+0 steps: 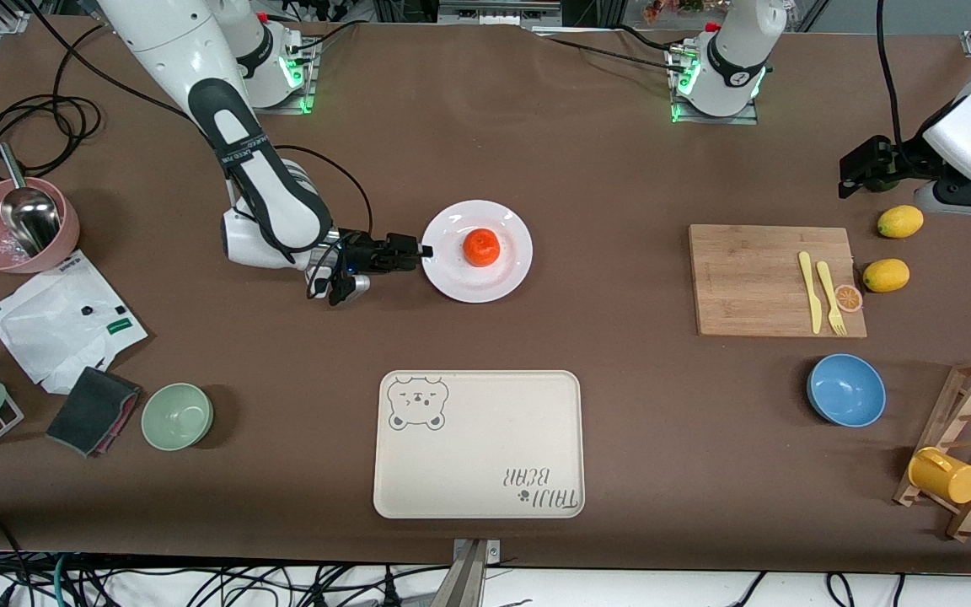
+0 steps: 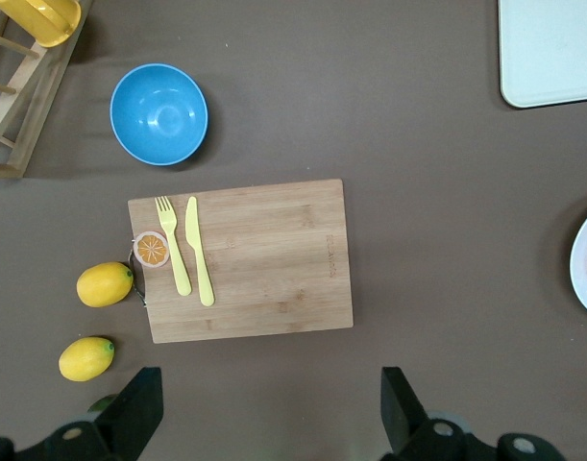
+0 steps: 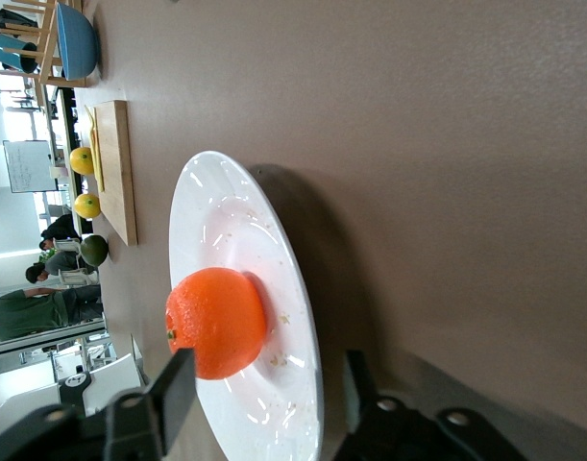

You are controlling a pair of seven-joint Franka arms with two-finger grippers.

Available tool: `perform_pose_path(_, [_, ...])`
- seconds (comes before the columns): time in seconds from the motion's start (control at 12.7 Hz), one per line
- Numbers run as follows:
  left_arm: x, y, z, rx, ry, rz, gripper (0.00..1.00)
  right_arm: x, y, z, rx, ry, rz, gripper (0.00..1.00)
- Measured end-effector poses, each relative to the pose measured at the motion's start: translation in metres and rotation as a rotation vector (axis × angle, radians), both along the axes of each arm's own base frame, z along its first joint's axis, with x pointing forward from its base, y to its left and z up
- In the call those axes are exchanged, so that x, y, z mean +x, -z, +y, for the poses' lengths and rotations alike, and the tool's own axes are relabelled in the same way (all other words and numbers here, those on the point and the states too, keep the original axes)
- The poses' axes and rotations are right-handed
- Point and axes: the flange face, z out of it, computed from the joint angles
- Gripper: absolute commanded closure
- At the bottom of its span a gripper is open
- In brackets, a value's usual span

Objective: Place orange and plate with both arms
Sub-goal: 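Grasp the white plate rim with the right gripper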

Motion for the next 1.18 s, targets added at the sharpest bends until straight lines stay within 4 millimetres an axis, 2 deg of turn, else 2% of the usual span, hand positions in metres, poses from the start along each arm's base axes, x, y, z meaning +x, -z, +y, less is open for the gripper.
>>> perform_pose_path(0.08, [0.000,0.000,0.000,0.000,0.001,0.001,0.00,-0.002,0.005,0.001,0.005,0.001,-0.006,0.46])
perform_pose_path(0.63, [-0.001,-0.001,-0.015,0.000,0.027,-0.001,0.00,-0.005,0.013,0.002,0.007,-0.001,-0.013,0.57])
perform_pose_path(0.79, [-0.001,-0.001,-0.019,0.001,0.034,-0.002,0.00,-0.008,0.017,0.006,0.017,0.007,-0.022,0.57])
perform_pose_path(0.94, [-0.001,-0.001,-0.019,0.001,0.034,-0.002,0.00,-0.013,0.022,0.011,0.019,0.007,-0.024,0.62])
perform_pose_path(1.02, [-0.001,-0.001,-0.019,0.001,0.034,-0.002,0.00,-0.015,0.024,0.012,0.015,0.006,-0.023,0.73])
perform_pose_path(1.18, [-0.001,-0.001,-0.019,0.001,0.034,-0.002,0.00,-0.015,0.025,0.012,0.009,0.008,-0.026,0.86])
